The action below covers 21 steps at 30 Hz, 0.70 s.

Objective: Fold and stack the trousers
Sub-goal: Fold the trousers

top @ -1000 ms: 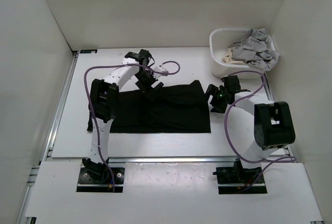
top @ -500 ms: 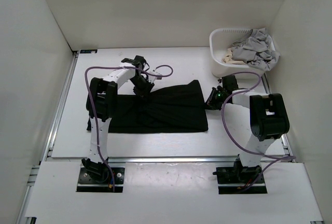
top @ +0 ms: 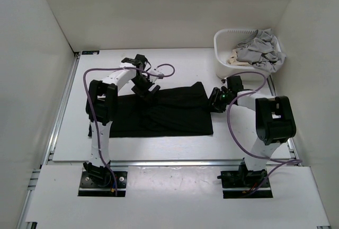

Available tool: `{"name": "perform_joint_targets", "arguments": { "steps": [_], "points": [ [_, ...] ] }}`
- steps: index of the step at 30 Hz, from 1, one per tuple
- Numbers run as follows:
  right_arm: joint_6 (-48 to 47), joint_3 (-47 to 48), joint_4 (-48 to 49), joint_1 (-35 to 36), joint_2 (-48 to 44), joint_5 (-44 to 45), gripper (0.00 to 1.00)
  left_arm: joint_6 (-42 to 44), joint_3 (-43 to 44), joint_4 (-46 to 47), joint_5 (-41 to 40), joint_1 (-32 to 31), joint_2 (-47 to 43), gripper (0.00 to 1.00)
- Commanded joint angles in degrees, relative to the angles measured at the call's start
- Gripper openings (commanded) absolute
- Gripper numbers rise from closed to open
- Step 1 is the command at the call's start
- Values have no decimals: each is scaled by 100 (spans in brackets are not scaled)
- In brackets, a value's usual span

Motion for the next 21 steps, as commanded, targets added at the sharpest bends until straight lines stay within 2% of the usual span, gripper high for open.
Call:
{"name": "perform_joint_targets", "arguments": {
  "steps": [1, 2, 3, 4, 8, 9, 12, 17, 21],
  "points": [
    [-217, 119, -371, -16, 543, 213, 42, 47, 233, 101, -292, 129, -770, 100],
    [-217, 189, -432, -16, 605, 213, 32, -14, 303, 101, -344, 243, -832, 100],
    [-217, 190, -537, -16, 667, 265, 8, -67, 408, 101, -345, 323, -893, 100],
    [-217, 242, -538, -16, 737, 266, 0, -120, 409, 101, -345, 410, -1024, 100],
    [-94, 85, -538, -235, 449, 335, 0, -313, 173, 101, -511, 1104, -1517, 100],
    [-94, 32, -599, -427, 335, 336, 0, -314, -176, 48, -573, 1410, -1605, 100],
    [-189, -30, -1011, -867, -271, 590, 0, -148, -958, 48, -792, 1781, -1895, 100],
    [-875, 898, -2935, -1273, -1168, 1599, 0, -147, -1515, 214, -1083, 1844, -1878, 100],
    [-1156, 1777, -4034, -1519, -1660, 2259, 0, -331, -1516, 285, -295, 1625, -1458, 100]
  ]
}}
